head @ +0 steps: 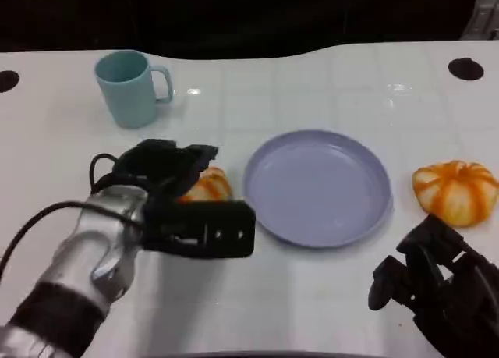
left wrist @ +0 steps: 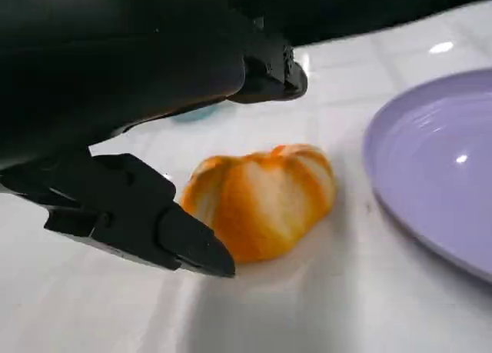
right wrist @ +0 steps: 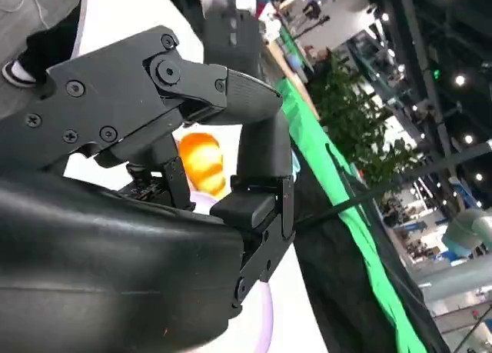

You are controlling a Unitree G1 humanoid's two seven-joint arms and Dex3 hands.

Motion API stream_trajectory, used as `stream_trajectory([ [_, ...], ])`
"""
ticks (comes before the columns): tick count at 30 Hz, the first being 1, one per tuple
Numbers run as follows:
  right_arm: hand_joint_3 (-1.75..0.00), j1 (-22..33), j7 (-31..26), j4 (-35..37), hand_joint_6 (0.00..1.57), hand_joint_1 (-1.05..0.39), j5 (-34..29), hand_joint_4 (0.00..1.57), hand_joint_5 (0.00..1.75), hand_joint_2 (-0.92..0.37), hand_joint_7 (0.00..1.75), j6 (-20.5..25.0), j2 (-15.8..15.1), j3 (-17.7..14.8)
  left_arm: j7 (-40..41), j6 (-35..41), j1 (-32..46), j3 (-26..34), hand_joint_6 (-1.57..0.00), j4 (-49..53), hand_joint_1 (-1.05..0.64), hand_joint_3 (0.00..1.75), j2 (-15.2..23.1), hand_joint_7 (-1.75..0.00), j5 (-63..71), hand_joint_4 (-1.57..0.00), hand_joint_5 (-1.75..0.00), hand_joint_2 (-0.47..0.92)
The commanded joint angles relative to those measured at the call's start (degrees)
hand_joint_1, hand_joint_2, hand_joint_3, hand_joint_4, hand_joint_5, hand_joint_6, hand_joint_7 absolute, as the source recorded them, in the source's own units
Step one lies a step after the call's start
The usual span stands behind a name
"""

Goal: Grasp the bread from the table and place it into the plate.

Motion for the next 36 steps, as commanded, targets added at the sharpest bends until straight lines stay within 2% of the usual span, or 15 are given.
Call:
stream_trajectory([
  [1, -0.71, 0.6, -0.2, -1.1, 0.5, -0.54, 0.7, 0.68, 1.75, -0.72, 1.63, 0.3, -0.6, -0.5, 2.0, 0.6, -4.1, -1.1, -0.15, 6.4, -0.22, 0.01, -1.4, -0.01, -1.1, 0.0, -0.09, 0.75],
  [7, -0.7, 0.7, 0.2, -1.0, 0.49, -0.54, 0.6, 0.67, 1.75, -0.72, 1.63, 0.0, -0.8, -0.6, 5.6, -0.1, -8.0, -2.6, -0.16, 15.8, -0.25, 0.0, -3.9, 0.0, -2.3, -0.01, -0.07, 0.74],
  [12, -0.7, 0.8, 0.2, -1.0, 0.49, -0.54, 0.6, 0.67, 1.75, -0.72, 1.63, 0.0, -0.8, -0.6, 6.8, -0.7, -9.0, -3.5, -0.16, 17.8, -0.26, 0.0, -4.0, 0.0, -3.4, -0.01, -0.07, 0.74],
  [16, -0.69, 1.2, 0.8, -1.1, 0.49, -0.54, 0.9, 0.67, 1.75, -0.72, 1.63, -0.2, -1.0, -0.9, 10.3, -1.7, -13.8, -3.9, -0.14, 30.4, -0.29, 0.03, -7.3, 0.0, -4.4, 0.0, -0.05, 0.8],
  [21, -0.68, 1.6, 0.5, -1.5, 0.49, -0.54, 0.8, 0.68, 1.75, -0.72, 1.64, 0.1, -1.0, -1.0, 12.2, -3.8, -16.5, -4.9, -0.13, 37.9, -0.3, 0.02, -8.4, 0.0, -5.0, -0.01, 0.0, 0.83],
  [33, -0.65, 1.8, 0.8, -1.4, 0.49, -0.53, 1.4, 0.66, 1.75, -0.74, 1.62, 0.3, -1.0, -1.4, 16.3, -9.4, -17.6, -7.4, -0.16, 43.5, -0.28, 0.01, -8.0, -0.01, -5.2, -0.05, -0.02, 0.84],
  [36, -0.65, 1.9, 0.6, -1.6, 0.48, -0.52, 1.6, 0.66, 1.75, -0.73, 1.61, 0.4, -1.1, -1.4, 17.3, -10.8, -17.6, -7.7, -0.21, 44.1, -0.26, 0.0, -7.9, -0.02, -5.4, -0.1, -0.04, 0.83],
])
